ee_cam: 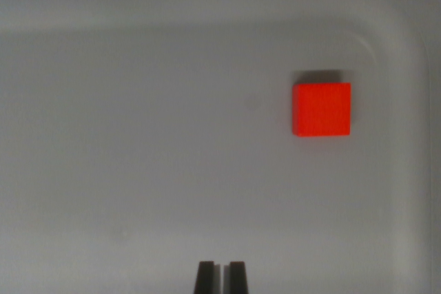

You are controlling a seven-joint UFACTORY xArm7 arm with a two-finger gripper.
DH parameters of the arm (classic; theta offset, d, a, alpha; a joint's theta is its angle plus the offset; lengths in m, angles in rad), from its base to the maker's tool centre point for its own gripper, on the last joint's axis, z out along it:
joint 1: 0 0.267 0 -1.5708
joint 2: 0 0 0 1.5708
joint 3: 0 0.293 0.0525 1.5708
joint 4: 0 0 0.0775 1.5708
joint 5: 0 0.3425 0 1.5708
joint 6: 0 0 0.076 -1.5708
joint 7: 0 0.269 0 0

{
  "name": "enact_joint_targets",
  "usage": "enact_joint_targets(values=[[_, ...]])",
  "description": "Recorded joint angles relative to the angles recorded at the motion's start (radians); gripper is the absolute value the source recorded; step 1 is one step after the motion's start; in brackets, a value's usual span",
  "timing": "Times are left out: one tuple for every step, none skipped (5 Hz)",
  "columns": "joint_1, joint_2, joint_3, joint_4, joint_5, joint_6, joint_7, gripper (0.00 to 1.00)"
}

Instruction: Reach red block

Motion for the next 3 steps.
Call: enact_joint_targets(values=[[-0.0092,0.044,-0.008,-0.001,-0.0033,-0.047,-0.009,0.00],[-0.0092,0.044,-0.008,-0.001,-0.0033,-0.047,-0.009,0.00],[-0.0185,0.088,-0.016,-0.002,-0.0066,-0.094,-0.018,0.00]])
